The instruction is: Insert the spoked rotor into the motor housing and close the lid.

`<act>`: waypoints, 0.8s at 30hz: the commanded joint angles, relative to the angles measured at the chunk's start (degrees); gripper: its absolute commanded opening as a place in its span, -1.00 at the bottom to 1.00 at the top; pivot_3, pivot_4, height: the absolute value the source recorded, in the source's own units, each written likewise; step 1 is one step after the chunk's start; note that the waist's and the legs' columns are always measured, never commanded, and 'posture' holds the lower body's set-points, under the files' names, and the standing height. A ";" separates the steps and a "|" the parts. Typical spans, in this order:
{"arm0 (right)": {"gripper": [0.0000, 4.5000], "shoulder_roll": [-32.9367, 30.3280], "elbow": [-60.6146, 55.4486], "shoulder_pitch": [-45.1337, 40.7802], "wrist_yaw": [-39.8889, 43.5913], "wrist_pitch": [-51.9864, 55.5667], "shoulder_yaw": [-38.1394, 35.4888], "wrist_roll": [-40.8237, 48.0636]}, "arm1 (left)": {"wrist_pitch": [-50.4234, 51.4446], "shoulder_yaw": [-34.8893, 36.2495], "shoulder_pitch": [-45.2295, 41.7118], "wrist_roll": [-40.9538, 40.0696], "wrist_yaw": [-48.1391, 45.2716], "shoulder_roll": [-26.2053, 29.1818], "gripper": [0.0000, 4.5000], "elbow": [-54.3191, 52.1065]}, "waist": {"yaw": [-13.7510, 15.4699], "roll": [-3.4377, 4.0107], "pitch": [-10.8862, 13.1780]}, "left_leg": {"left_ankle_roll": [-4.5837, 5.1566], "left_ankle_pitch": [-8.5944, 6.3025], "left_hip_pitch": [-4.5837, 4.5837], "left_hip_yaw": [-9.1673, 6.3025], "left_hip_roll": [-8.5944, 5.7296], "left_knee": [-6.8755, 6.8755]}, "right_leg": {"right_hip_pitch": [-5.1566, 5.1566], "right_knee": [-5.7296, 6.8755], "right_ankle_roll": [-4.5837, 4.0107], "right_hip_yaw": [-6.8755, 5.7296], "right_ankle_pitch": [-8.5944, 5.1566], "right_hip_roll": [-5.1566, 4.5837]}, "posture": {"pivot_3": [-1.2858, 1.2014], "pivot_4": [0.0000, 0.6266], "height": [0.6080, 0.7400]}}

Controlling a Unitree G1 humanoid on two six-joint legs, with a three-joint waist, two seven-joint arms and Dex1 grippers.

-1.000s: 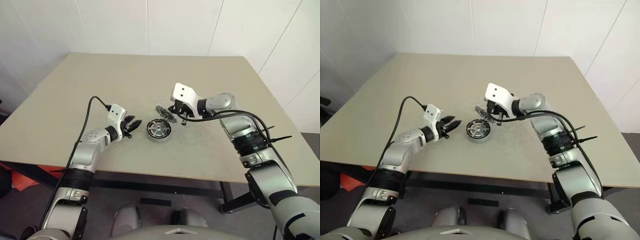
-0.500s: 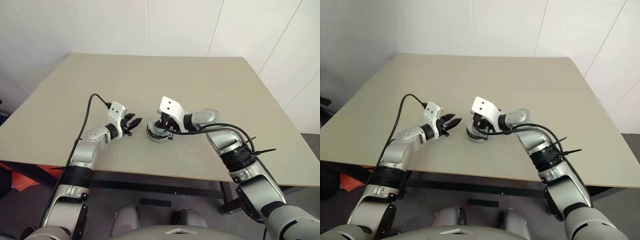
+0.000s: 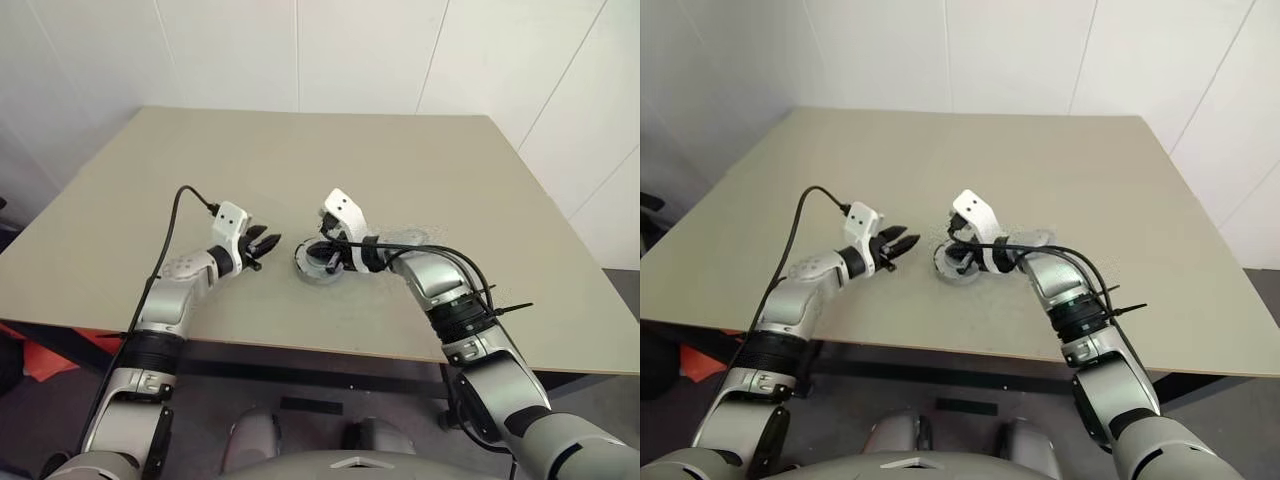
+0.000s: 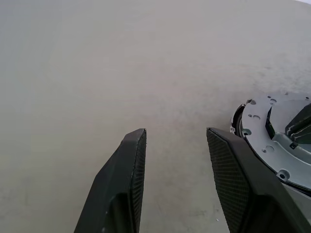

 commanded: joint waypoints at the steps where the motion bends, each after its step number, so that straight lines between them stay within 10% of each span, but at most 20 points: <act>1: -0.99 0.12 2.00 0.51 -1.54 0.14 -1.14 1.08 | -0.47 2.18 -2.79 -0.57 0.28 1.13 -0.07 -0.01 | 0.01 0.00 0.00 | -0.01 0.01 0.04 0.00 0.00 -0.01 | 0.03 0.00 0.00 0.00 0.00 0.00 | 0.03 -1.00 1.00; 19: -0.99 -2.52 2.92 -1.06 0.70 -19.27 -5.34 3.96 | -0.25 3.06 -3.96 -2.60 -2.14 0.62 -0.07 0.09 | 0.03 0.00 0.01 | -0.02 0.00 0.58 0.03 -0.02 -0.26 | 0.55 -0.24 0.07 0.01 -0.05 0.00 | 0.03 -1.00 1.00; 24: -0.46 -3.56 3.03 0.97 2.73 -23.11 -3.88 3.55 | -0.54 3.91 -4.43 -2.82 -2.29 1.33 -0.07 0.76 | 0.00 -0.01 0.01 | 0.06 -0.05 0.54 0.03 -0.03 -0.28 | 0.52 -0.28 0.07 0.01 -0.05 0.00 | 0.03 -1.00 1.00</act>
